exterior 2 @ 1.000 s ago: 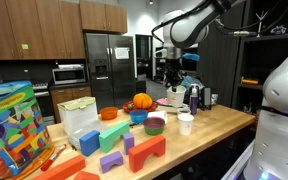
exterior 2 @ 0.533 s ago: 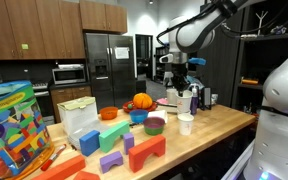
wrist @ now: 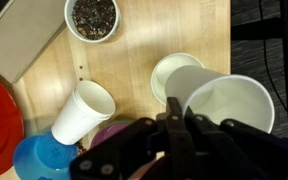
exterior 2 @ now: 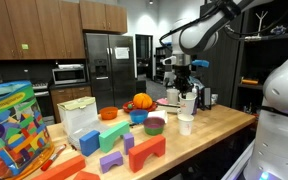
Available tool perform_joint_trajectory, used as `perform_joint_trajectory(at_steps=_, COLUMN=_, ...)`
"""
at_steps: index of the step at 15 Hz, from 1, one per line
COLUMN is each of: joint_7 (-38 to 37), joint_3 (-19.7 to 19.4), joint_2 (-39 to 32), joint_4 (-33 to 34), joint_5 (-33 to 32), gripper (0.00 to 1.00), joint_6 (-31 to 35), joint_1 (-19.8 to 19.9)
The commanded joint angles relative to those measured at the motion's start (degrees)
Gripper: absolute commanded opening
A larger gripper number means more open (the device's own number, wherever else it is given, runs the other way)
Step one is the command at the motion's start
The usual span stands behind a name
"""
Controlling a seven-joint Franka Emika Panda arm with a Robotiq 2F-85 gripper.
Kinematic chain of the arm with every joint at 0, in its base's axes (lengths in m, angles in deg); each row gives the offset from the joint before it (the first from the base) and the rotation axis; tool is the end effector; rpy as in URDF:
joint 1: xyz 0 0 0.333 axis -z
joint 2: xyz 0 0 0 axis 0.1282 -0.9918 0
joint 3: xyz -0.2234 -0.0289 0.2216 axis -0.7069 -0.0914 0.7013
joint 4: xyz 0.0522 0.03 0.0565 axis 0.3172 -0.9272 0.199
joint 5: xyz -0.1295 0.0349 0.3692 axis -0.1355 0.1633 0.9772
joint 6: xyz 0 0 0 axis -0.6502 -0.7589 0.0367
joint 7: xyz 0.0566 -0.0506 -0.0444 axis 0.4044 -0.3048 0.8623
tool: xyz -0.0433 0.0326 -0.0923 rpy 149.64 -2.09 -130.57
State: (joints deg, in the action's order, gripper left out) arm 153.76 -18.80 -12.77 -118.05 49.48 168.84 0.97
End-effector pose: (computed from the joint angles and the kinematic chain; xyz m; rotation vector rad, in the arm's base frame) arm 0.3497 0.0185 0.3834 2.4181 1.8212 -0.0647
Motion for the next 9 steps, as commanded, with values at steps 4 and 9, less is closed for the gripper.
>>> perform_joint_trajectory(at_steps=4, joint_7=3.1, joint_3=-1.9, joint_2=0.5, joint_4=-0.7, joint_5=-0.3, gripper=0.01, joint_6=1.1, joint_1=-0.5)
perform_joint_trajectory(at_steps=9, joint_7=5.1, joint_3=-2.5, joint_2=-1.5, joint_4=-0.2, joint_5=0.4, gripper=0.01, joint_6=2.3, joint_1=-0.7)
